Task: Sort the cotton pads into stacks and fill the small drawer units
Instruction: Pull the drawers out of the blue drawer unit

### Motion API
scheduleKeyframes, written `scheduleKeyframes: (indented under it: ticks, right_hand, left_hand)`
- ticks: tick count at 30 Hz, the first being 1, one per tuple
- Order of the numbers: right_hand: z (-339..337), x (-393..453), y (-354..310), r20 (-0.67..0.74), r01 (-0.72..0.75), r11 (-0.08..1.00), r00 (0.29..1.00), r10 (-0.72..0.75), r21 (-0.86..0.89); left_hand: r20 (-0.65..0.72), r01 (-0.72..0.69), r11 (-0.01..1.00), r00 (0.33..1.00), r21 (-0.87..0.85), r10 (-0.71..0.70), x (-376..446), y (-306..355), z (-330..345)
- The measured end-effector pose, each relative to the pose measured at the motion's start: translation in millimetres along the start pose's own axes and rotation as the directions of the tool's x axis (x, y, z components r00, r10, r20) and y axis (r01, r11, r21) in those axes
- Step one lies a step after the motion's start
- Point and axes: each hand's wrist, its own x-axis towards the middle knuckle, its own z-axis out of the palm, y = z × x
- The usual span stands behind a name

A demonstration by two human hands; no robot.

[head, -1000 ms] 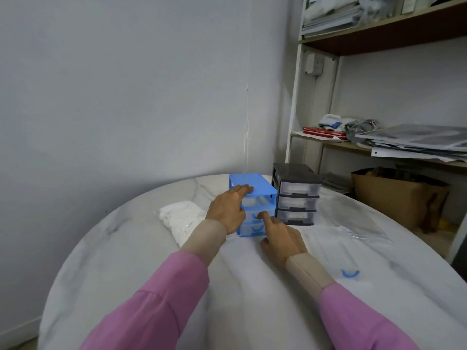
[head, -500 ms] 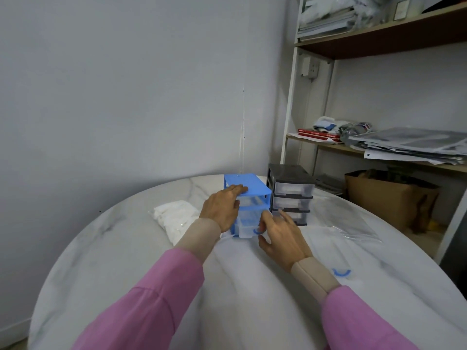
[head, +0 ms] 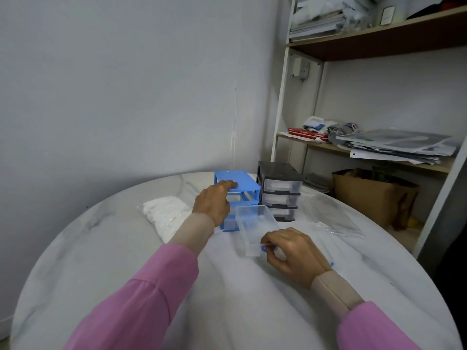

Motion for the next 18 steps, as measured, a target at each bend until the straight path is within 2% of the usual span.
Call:
scheduleKeyframes:
  ticks: [3, 9, 18]
  right_hand:
    - [-2.9, -11.5, 5.2, 0.021, -0.04, 0.999, 0.999, 0.04, -0.019]
    - [-2.3, -20.5, 16.3, 0.215, -0.162, 0.984, 0.961, 0.174, -0.071]
    - [-14.3, -18.2, 21.9, 0.281, -0.328, 0.932, 0.889, 0.36, -0.155]
  left_hand:
    - [-0.005, 0.001, 1.0, 1.0, -0.005, -0.001, -2.2, 1.6, 1.2]
    - [-0.006, 0.007, 1.0, 1.0, 0.024, -0.007, -2.9, 6.2, 9.1]
    - [-0.007, -0.009, 0.997, 1.0, 0.081, 0.01, -0.9, 3.1, 13.3]
